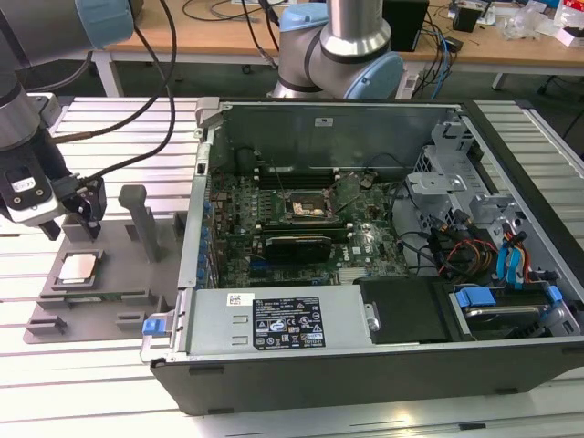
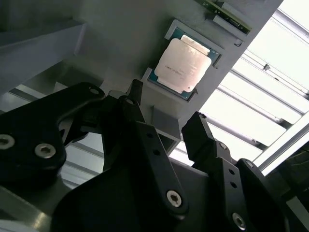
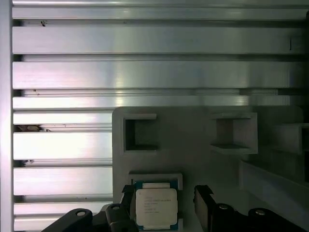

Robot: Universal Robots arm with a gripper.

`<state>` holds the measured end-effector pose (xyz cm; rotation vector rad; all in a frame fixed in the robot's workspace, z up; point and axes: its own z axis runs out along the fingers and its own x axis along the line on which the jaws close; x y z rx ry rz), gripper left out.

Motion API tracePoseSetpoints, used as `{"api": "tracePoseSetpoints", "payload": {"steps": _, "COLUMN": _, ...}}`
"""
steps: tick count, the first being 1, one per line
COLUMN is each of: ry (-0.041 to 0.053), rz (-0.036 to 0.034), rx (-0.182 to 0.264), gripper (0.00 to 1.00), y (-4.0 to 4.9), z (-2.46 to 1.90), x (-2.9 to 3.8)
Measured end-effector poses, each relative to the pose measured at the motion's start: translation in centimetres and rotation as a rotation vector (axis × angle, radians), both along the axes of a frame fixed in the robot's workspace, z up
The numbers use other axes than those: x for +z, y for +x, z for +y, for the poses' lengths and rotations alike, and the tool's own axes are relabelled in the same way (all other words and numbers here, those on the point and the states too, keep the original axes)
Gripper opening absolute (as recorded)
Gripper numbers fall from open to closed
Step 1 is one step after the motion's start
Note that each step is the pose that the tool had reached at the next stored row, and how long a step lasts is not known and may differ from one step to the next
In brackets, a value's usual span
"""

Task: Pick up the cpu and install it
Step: 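Pick up the cpu and move it towards the insertion slot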

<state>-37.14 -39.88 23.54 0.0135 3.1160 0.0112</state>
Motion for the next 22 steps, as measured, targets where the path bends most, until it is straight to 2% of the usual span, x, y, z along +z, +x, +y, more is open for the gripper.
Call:
{"api": "tracePoseSetpoints", "payload": {"steps": 5, "ry": -0.0001, "rz": 0.0001, "rx": 0.0, "gripper": 0.6, "y": -0.01, "z": -0.01, "x": -0.62}}
{"api": "tracePoseSetpoints", "payload": {"steps": 7, "ry": -0.0001, "rz": 0.0, "rx": 0.0, "gripper": 0.6, "y": -0.05, "z": -0.27, "x": -0.77}}
{"api": "tracePoseSetpoints", "payload": {"steps": 8, "ry": 0.0, "rz": 0.0001, "rx": 0.0, "gripper": 0.6, "y": -0.1, "z": -0.49, "x": -0.78}}
{"api": "tracePoseSetpoints", "payload": {"steps": 9, "ry": -0.0007, "rz": 0.0, "rx": 0.0, "gripper": 0.6, "y": -0.21, "z": -1.04, "x": -0.79}}
{"api": "tracePoseSetpoints", "payload": {"steps": 10, "ry": -0.0018, "rz": -0.0001, "rx": 0.0, "gripper": 0.6, "y": -0.26, "z": -2.01, "x": -0.82}}
{"api": "tracePoseSetpoints", "payload": {"steps": 11, "ry": -0.0075, "rz": -0.0002, "rx": 0.002, "gripper": 0.6, "y": -0.26, "z": -2.32, "x": -0.87}}
{"api": "tracePoseSetpoints", "payload": {"steps": 13, "ry": -0.0448, "rz": -0.0002, "rx": 0.021, "gripper": 0.6, "y": -0.26, "z": -2.38, "x": -0.97}}
{"api": "tracePoseSetpoints", "payload": {"steps": 16, "ry": -0.0467, "rz": -0.0016, "rx": 0.085, "gripper": 0.6, "y": -0.26, "z": -2.38, "x": -1.49}}
{"api": "tracePoseSetpoints", "payload": {"steps": 19, "ry": -0.0454, "rz": -0.0016, "rx": 0.083, "gripper": 0.6, "y": -0.27, "z": -2.38, "x": -2.67}}
{"api": "tracePoseSetpoints", "payload": {"steps": 22, "ry": -0.0409, "rz": -0.0018, "rx": 0.081, "gripper": 0.6, "y": -0.26, "z": -2.38, "x": -3.17}}
